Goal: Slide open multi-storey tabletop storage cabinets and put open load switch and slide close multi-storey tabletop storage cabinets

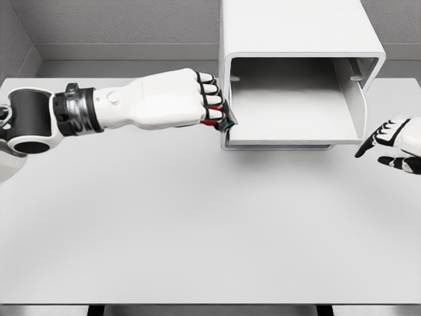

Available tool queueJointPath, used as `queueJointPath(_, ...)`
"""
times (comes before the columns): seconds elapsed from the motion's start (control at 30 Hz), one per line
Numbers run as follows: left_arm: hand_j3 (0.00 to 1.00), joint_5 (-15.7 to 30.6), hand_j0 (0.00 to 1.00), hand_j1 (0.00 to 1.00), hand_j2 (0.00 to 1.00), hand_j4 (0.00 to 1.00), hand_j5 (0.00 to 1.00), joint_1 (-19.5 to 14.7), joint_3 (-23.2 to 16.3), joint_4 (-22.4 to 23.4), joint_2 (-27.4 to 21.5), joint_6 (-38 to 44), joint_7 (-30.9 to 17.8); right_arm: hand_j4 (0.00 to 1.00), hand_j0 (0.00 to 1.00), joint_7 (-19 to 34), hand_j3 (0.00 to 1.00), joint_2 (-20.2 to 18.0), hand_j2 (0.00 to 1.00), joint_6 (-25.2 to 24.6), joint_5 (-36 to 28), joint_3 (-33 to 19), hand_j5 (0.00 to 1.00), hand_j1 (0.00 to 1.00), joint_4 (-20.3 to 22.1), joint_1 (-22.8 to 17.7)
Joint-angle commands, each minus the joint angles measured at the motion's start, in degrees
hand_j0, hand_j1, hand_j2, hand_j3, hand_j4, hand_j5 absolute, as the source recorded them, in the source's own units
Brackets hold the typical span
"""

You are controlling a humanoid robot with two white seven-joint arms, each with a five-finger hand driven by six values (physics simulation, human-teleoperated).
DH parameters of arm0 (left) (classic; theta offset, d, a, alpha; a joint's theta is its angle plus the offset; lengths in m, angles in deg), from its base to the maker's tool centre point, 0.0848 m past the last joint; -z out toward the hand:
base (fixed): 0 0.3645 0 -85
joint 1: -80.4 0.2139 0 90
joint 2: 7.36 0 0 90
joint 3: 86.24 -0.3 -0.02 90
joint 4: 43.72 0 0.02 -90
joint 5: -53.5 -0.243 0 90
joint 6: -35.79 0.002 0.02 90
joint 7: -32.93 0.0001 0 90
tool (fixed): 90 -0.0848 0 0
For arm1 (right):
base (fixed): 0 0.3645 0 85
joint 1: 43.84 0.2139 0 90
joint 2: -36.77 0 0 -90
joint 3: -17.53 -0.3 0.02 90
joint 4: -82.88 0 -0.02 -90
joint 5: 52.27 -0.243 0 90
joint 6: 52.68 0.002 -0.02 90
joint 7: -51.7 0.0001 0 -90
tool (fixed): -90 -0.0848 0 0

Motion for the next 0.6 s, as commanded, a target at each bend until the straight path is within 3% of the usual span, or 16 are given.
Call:
queueJointPath(0.0,0.48,0.2,0.48,0.48,0.48,0.48,0.48,-0.1,0.0,0.2,1.0,0.1,0.1,0.56,0.56,-0.1,0.56,0.3,0.56,-0.2,-0.9,1.2,0.56,0.56,0.0,-0.1)
queueJointPath(0.23,0.48,-0.1,0.48,0.48,0.48,0.48,0.48,-2.0,-1.1,0.9,4.1,0.1,0.0,0.56,0.56,-0.1,0.56,0.7,0.56,-0.2,-1.0,4.2,0.56,0.56,0.0,-0.3)
queueJointPath(0.57,0.48,-0.4,0.48,0.48,0.48,0.48,0.48,-5.1,-2.8,6.4,7.7,0.1,-0.6,0.56,0.56,-0.2,0.56,0.7,0.56,-0.2,-1.9,8.3,0.56,0.56,0.1,-1.8)
